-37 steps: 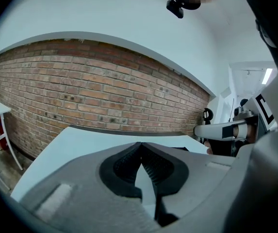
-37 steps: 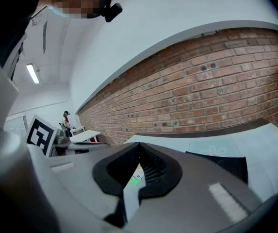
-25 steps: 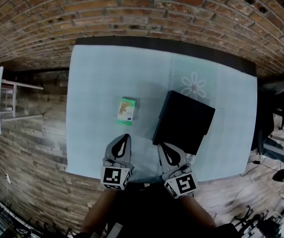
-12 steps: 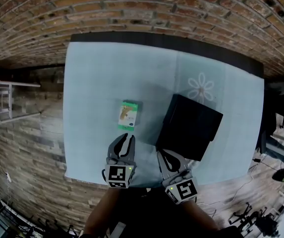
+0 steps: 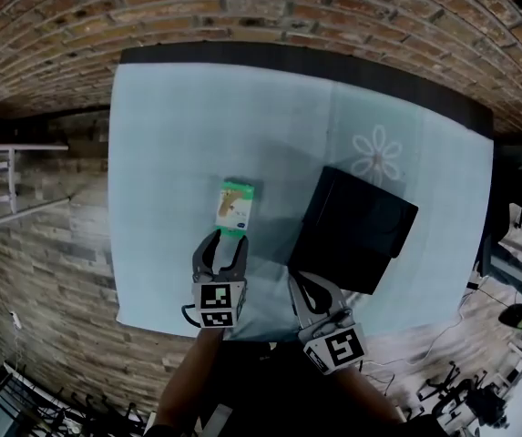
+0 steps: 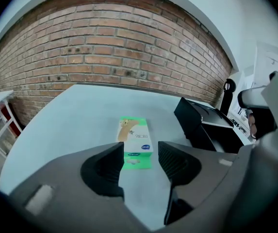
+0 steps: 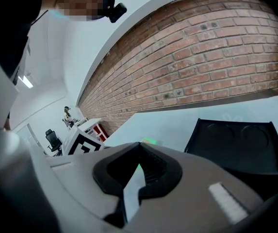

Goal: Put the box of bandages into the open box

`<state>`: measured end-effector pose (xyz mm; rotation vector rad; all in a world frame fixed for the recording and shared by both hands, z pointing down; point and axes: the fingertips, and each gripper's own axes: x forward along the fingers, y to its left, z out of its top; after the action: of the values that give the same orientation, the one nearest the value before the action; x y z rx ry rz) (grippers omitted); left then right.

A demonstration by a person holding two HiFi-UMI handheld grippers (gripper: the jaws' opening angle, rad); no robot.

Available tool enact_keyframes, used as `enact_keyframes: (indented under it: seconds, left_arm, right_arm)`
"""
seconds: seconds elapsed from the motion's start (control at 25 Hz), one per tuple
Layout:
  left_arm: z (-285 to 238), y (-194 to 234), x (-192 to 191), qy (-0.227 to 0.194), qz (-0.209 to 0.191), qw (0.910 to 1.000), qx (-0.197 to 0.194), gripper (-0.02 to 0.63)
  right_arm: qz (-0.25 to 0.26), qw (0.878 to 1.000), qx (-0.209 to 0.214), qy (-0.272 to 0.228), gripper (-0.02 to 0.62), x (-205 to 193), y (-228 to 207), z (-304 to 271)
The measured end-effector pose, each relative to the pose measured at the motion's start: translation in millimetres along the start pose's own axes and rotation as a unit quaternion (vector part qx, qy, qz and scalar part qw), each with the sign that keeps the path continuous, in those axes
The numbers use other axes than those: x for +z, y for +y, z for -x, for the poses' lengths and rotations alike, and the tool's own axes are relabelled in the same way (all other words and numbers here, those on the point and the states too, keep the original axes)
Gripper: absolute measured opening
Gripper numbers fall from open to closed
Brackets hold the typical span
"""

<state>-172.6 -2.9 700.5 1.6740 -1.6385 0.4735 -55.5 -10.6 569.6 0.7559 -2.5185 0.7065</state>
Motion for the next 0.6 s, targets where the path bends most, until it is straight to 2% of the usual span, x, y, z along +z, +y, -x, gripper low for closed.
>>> enact_keyframes:
  seconds: [0.24, 0.6]
  left_arm:
    - [-11, 13, -4, 0.022, -0.006, 0.9996, 0.016, 0.285]
    - [-25, 15, -9, 0.042, -0.006, 0.9991, 0.008, 0.357]
  right_arm:
    - [-0.010, 1.000, -0.002, 0.009, 0.002, -5, -4, -4]
    - [-0.019, 1.000, -0.005, 0.013, 0.002, -7, -10, -8]
